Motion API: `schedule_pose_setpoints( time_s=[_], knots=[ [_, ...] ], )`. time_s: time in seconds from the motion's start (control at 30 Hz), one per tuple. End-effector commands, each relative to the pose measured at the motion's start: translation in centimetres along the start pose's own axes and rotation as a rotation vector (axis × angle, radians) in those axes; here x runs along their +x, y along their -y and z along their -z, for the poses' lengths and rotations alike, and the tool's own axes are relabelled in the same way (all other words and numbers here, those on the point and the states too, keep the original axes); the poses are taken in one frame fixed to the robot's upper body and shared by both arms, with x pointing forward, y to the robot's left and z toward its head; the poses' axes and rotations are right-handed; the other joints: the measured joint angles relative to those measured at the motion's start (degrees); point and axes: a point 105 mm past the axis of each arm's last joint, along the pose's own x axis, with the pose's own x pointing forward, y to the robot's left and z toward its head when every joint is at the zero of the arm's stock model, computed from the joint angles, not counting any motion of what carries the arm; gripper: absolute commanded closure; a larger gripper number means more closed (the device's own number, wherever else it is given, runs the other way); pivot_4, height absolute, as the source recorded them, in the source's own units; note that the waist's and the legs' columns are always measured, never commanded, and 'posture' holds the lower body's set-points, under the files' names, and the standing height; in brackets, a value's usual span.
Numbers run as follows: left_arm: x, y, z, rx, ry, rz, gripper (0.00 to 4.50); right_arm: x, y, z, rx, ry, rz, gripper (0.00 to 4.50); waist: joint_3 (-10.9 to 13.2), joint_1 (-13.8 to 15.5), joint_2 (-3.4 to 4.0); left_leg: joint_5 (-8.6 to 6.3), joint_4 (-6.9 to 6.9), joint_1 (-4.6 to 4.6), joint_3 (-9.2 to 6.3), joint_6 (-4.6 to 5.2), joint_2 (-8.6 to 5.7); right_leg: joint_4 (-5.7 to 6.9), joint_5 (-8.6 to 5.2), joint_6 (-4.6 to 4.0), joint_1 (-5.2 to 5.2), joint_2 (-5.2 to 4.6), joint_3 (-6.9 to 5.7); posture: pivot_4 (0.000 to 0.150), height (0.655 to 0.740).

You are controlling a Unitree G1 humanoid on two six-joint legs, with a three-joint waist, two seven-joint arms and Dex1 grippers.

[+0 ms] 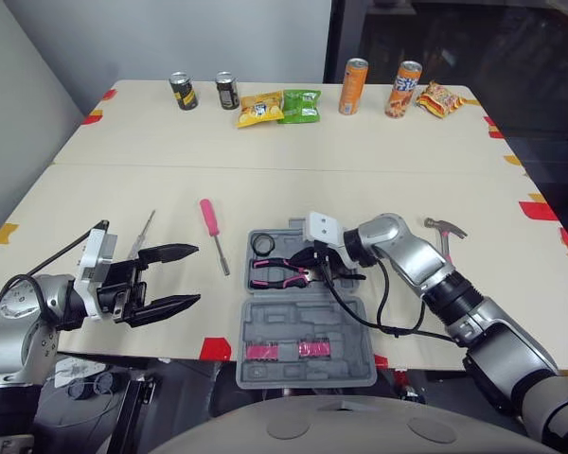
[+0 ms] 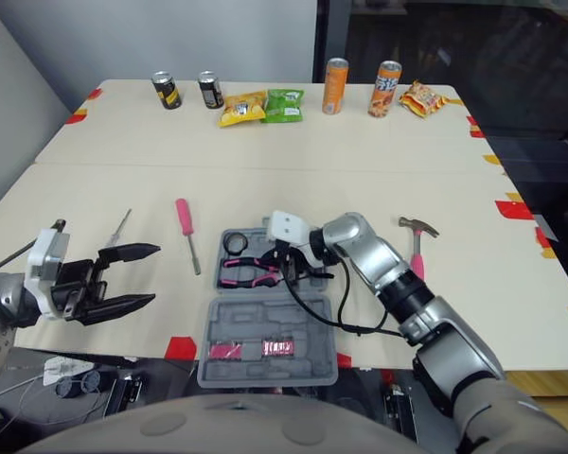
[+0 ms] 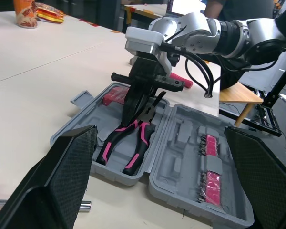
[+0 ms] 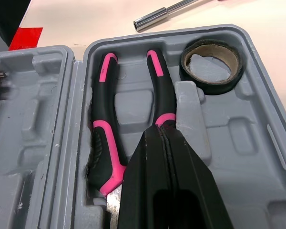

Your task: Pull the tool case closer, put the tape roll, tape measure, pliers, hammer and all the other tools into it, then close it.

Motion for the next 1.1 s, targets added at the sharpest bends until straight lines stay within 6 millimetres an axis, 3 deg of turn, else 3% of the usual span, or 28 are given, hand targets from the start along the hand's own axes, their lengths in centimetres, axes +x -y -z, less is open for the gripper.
schedule_pose_setpoints(
  time_s=[0.03,0.23,0.37,0.5,0.7,0.87,0.97,1.1],
  knots=[
    [0.5,0.2,0.2,0.015,-0.018,-0.019,0.0,0.5,-1.9,7.4,0.175,-0.232,-0.016,4.49,-0.1,-0.1,0.04,0.0,0.0,0.0,0.0,0.0,0.0,0.01,0.0,0.0,0.0,0.0,0.0,0.15,0.74],
    [0.4,-0.9,0.8,0.002,0.038,-0.177,0.0,-1.3,-0.2,1.0,0.047,0.162,0.118,4.49,0.1,0.3,-0.13,-0.01,-0.04,-0.23,-0.02,-0.01,0.0,-0.06,-0.01,0.02,-0.16,0.0,-0.02,0.15,0.74],
    [0.1,-1.6,1.4,-0.013,0.053,-0.283,0.0,-3.5,-0.9,-2.3,0.034,0.398,0.137,4.49,0.6,0.3,-0.28,0.01,-0.03,-0.53,-0.01,0.03,-0.02,-0.12,0.0,0.01,-0.47,0.0,-0.02,0.15,0.74],
    [-0.5,-2.5,2.0,-0.033,0.071,-0.425,0.0,-6.5,-1.6,-3.3,0.021,0.514,0.223,4.49,0.6,-0.1,-0.3,0.31,-0.04,-1.37,-0.04,0.51,0.07,-0.21,0.03,0.05,-1.24,0.09,-0.08,0.15,0.74],
    [-2.3,-3.4,2.6,-0.079,0.114,-0.64,0.0,-10.9,-3.0,-1.1,0.094,0.546,0.435,4.49,0.9,0.0,-0.4,0.27,-0.2,-1.34,-0.09,0.44,0.08,-0.58,0.05,0.09,-1.13,0.09,-0.17,0.15,0.74],
    [-4.3,-2.9,3.7,-0.127,0.125,-0.764,0.0,-14.2,-6.0,3.3,0.145,0.473,0.644,2.96,1.2,0.2,-0.49,0.12,-0.36,-1.29,-0.09,0.21,0.07,-0.91,0.08,0.15,-0.98,0.08,-0.2,0.15,0.74],
    [-6.3,-2.3,4.8,-0.171,0.131,-0.855,0.0,-16.9,-9.1,6.7,0.226,0.424,0.805,1.93,1.4,0.1,-0.47,0.08,-0.49,-1.3,-0.08,0.15,0.06,-1.07,0.09,0.2,-0.96,0.08,-0.2,0.15,0.74],
    [-7.8,-1.2,5.9,-0.204,0.115,-0.922,0.0,-18.7,-13.2,9.5,0.342,0.371,0.93,0.61,1.6,-0.1,-0.48,0.04,-0.89,-1.25,-0.08,0.1,0.02,-1.36,0.06,0.25,-0.95,0.1,-0.2,0.15,0.74]
  ],
)
